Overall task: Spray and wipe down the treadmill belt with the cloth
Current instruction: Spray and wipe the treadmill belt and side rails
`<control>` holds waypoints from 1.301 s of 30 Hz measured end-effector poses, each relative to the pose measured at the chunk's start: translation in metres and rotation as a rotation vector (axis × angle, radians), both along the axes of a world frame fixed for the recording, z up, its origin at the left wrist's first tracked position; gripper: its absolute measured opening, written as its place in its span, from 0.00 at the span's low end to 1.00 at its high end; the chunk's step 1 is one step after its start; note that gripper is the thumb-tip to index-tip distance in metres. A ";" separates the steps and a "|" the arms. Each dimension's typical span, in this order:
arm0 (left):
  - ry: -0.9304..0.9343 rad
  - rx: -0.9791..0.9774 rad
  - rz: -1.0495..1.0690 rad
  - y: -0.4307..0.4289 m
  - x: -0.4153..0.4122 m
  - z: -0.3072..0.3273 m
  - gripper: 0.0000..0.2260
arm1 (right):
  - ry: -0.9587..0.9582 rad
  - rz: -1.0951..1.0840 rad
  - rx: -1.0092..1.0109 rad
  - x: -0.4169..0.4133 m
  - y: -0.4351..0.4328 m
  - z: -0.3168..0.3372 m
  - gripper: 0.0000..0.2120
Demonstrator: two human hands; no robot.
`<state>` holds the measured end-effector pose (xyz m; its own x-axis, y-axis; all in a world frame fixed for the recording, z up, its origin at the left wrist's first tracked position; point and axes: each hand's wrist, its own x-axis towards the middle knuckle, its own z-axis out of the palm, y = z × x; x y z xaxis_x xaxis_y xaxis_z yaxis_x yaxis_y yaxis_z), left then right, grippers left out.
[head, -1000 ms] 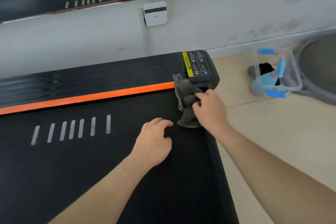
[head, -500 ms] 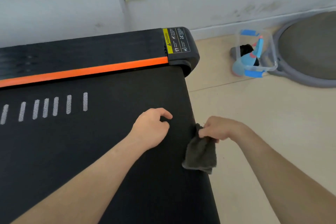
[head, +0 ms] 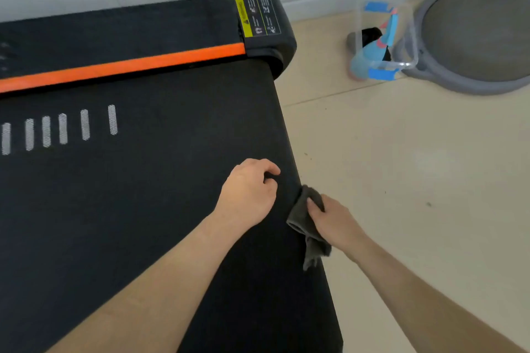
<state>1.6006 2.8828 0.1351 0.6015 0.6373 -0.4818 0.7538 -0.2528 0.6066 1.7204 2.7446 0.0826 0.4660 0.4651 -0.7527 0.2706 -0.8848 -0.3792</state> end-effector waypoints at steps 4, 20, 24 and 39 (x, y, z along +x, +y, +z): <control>-0.004 -0.063 0.012 -0.005 -0.001 -0.003 0.13 | 0.213 -0.300 0.129 0.024 -0.009 0.013 0.14; -0.150 -0.065 0.315 -0.063 -0.012 -0.008 0.14 | 0.126 -0.248 0.569 -0.002 -0.013 0.055 0.10; -0.149 0.380 0.193 -0.021 -0.012 -0.002 0.17 | -0.203 0.173 0.602 -0.007 0.018 0.035 0.13; 0.032 0.692 -0.142 -0.018 -0.048 -0.004 0.12 | -0.339 0.283 0.643 -0.014 0.009 0.036 0.08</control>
